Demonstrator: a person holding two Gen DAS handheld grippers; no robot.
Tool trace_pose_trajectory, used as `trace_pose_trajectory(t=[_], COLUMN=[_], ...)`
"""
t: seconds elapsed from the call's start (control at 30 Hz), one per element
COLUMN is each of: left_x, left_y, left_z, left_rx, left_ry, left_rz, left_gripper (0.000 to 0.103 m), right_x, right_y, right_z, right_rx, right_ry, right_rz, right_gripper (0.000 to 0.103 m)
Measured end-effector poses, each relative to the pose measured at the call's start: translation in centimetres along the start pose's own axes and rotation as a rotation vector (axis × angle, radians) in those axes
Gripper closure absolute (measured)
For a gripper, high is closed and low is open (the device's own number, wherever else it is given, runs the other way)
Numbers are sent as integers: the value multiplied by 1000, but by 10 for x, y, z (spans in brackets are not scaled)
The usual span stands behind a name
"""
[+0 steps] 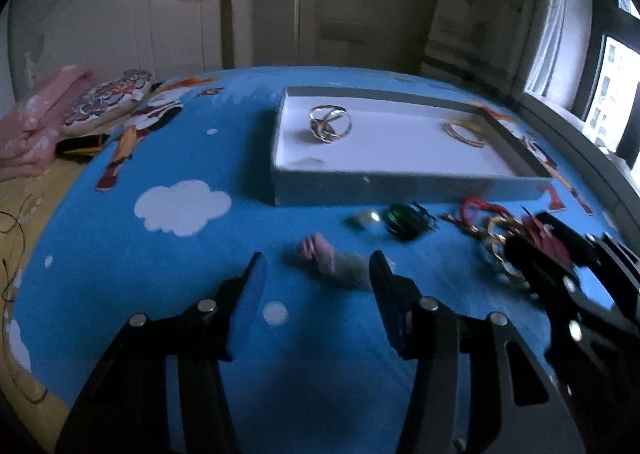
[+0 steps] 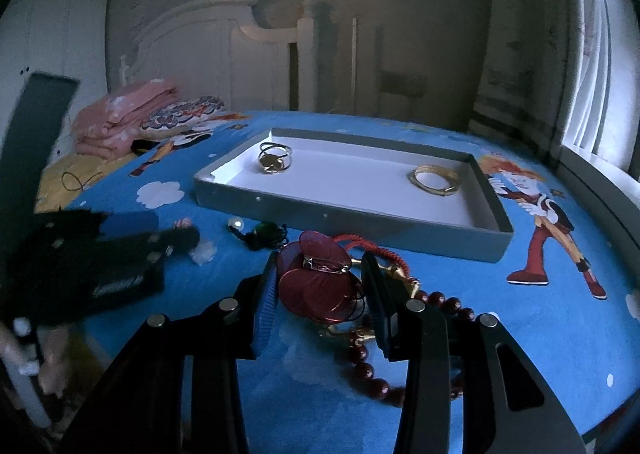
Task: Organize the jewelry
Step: 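Grasp the red heart-shaped dish with the right tool while the left grasps the crystal pendant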
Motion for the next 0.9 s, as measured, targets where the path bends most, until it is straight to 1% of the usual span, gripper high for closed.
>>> trace_pose_trajectory(t=[0.13, 0.17, 0.23, 0.3, 0.4, 0.47, 0.53, 0.57, 0.6, 0.73, 0.83, 0.9], left_x=[4, 5, 7, 9, 14, 16, 14, 13, 12, 2, -4, -4], left_y=[-6, -5, -6, -4, 4, 13, 16, 17, 15, 6, 7, 10], left_z=[-9, -9, -6, 1, 8, 7, 3, 0, -2, -9, -7, -4], left_rx=[-3, -2, 13, 33, 43, 20, 6, -3, 6, 17, 18, 23], left_ry=[-14, -16, -27, -35, -20, -6, -14, -4, 7, -12, -40, -39], left_rz=[-33, -31, -18, -6, 39, 78, 73, 87, 98, 86, 60, 58], left_gripper=[49, 48, 41, 39, 39, 38, 38, 38, 38, 39, 39, 39], right_x=[4, 5, 4, 4, 7, 9, 9, 9, 9, 0, -7, -9], right_y=[-4, -4, -4, -5, -6, -5, -4, -4, -4, -4, -2, -2], right_z=[0, 0, 0, 0, 0, -1, -1, -2, -2, -3, -3, -4], right_rx=[7, 6, 6, 8, 11, 8, 5, 4, 2, 2, -1, -3], right_ry=[16, 19, 16, 12, 19, 25, 26, 26, 26, 4, -10, -18], right_rz=[-4, -5, -5, -6, -8, -6, -2, 1, 5, 31, 38, 36], right_gripper=[64, 64, 64, 64, 64, 64, 64, 64, 64, 64, 64, 64])
Point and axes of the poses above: each gripper's, at about its wrist camera, not at the fingertips, and y roughly the way its jaws point, x to its right, z to its top, the point moved 5 cm from there along y, roughly the way its jaws point, and after that the axes turned 2 degrees about -y, right-handed, at the moved point
